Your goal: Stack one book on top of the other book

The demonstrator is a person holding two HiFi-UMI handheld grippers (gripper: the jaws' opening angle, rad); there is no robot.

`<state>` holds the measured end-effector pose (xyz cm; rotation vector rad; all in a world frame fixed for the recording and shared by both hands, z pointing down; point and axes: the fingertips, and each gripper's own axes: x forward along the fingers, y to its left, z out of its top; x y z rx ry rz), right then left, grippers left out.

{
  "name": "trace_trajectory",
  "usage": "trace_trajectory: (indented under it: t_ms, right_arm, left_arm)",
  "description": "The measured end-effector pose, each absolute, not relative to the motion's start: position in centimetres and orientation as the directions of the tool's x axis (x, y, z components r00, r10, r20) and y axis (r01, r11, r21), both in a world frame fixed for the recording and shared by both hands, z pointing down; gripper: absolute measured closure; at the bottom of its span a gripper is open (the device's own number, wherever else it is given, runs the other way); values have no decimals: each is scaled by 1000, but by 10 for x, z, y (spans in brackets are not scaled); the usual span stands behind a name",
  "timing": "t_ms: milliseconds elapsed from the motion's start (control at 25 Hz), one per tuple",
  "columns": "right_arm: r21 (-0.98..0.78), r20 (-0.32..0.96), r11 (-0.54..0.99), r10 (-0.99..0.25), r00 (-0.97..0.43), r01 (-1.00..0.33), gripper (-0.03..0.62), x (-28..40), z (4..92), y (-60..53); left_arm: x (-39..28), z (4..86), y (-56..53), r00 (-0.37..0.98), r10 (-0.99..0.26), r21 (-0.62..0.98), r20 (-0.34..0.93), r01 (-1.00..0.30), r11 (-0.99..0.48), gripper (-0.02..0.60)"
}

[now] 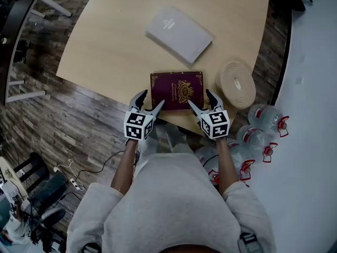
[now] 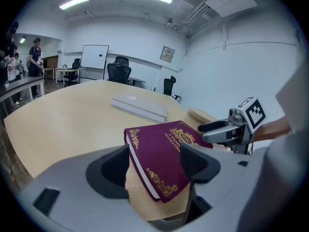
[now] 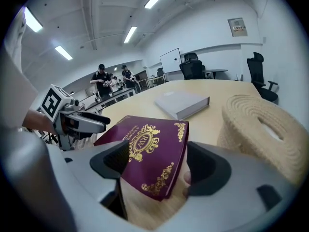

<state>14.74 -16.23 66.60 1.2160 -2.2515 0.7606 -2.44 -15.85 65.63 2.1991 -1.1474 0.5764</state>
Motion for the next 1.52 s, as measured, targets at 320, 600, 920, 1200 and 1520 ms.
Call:
trace_trajectory:
  t_ms: [320,600,920,1200,1520]
  right_arm:
    - [-320,644,429,-555,-526,-844,217,143,681,-160]
    - [-356,653,409,-535,-537,-840,189,142,691,-161]
    - [-388,652,401,-517,-555,-830,165,136,695,-166]
    - [-399,658,399,-503,-561,-826,146,131,700,-173]
    - [-427,643,400,-497,-583,-811,134,126,698,-184]
  left_arm:
    - [-16,674,-155,564,-525,341,637,-817,-465,225]
    - [-10,685,-153,583,-484,372,652,-803,-466,215]
    - [-6,693,-155,598,-463,400,655,-793,-459,213]
    - [-4,695,-162,620,-442,437,648,-778,-450,206]
    - [-6,694,-177,641,-440,475,630,-765,-435,201]
